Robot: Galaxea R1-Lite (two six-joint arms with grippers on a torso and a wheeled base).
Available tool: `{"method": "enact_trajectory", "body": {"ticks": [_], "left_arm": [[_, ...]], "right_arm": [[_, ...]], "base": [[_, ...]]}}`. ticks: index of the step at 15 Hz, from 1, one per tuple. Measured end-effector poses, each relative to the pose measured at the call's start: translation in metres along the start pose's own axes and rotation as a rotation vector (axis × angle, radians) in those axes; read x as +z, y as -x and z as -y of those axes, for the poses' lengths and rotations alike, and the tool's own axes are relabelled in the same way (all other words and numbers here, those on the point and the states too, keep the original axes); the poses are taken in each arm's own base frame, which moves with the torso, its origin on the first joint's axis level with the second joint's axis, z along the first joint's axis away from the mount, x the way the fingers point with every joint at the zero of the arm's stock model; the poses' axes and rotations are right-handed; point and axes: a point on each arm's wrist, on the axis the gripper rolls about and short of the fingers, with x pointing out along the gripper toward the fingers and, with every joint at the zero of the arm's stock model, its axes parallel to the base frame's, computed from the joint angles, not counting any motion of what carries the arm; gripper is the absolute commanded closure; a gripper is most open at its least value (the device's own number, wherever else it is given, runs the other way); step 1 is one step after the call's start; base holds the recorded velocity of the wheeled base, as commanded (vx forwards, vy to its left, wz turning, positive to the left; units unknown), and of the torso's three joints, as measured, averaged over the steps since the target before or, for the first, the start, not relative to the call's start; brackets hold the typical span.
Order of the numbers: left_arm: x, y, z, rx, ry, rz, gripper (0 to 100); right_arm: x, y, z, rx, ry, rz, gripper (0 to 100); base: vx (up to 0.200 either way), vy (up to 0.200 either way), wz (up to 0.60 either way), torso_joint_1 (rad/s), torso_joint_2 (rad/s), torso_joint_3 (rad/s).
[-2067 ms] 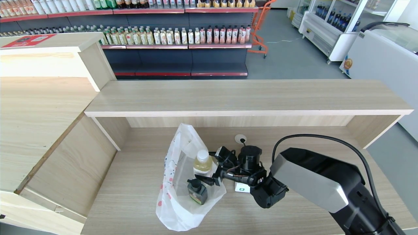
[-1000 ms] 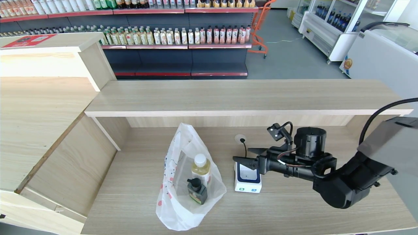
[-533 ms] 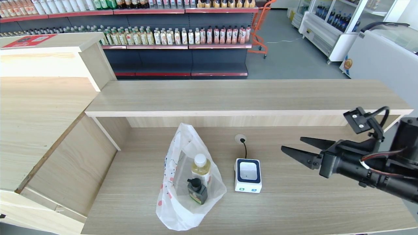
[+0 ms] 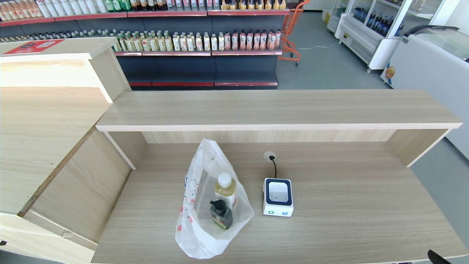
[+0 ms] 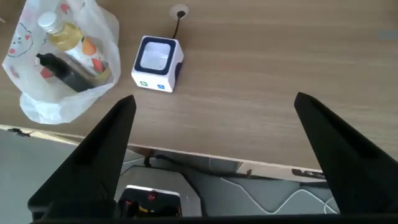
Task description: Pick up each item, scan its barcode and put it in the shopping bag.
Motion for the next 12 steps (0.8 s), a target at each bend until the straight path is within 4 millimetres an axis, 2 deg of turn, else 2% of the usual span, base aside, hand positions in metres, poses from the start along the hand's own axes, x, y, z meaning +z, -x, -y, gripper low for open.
{"method": "enact_trajectory", "body": {"ticks": [3,7,8,12], "left_arm": [[0.000,0.000,0.000,0.000,0.000,0.000,0],[0.000,0.000,0.000,0.000,0.000,0.000,0],[0.000,0.000,0.000,0.000,0.000,0.000,0],[0.000,0.000,0.000,0.000,0.000,0.000,0]], "right_arm": [[-0.039,0.030,0.000,-0.136,-0.016,0.010,0],[-0.048,0.040,-0.002,-0.182,-0.016,0.120,0],[-0.049,0.041,-0.002,-0.183,-0.025,0.134,100],[-0.050,0.042,-0.002,-0.186,-0.046,0.154,100]], "base": [[0.000,0.000,0.00,0.000,0.00,0.000],[0.000,0.000,0.00,0.000,0.00,0.000],[0.000,0.000,0.00,0.000,0.00,0.000],[0.000,0.000,0.00,0.000,0.00,0.000]]}}
